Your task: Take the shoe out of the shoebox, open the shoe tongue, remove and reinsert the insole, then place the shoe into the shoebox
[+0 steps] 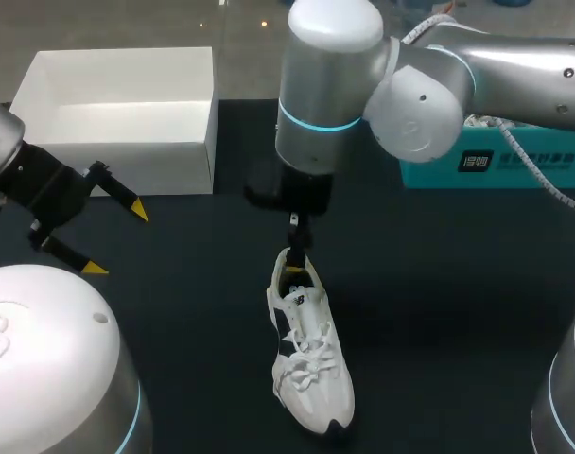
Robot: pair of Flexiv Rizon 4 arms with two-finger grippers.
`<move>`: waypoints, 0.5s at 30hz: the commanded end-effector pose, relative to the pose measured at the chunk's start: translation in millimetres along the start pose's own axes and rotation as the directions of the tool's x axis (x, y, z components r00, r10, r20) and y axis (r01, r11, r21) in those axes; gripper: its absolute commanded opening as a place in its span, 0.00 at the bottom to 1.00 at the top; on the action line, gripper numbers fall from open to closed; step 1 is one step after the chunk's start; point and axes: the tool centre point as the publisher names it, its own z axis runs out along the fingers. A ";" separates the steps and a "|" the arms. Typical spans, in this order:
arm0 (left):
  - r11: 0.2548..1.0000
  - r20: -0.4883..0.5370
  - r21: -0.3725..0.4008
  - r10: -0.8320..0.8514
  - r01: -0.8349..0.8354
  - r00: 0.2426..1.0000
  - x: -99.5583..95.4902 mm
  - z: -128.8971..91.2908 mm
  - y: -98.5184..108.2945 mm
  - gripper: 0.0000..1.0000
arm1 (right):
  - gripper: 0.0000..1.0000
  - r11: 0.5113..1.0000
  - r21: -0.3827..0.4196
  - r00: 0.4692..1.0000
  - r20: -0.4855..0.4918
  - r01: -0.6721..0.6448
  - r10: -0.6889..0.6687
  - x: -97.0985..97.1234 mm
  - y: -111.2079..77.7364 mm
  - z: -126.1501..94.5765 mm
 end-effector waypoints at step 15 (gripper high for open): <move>1.000 -0.002 -0.003 0.000 0.000 1.000 0.3 0.1 -0.6 1.00 | 1.00 0.998 -0.035 0.998 0.025 0.056 -0.055 -13.8 -2.2 36.8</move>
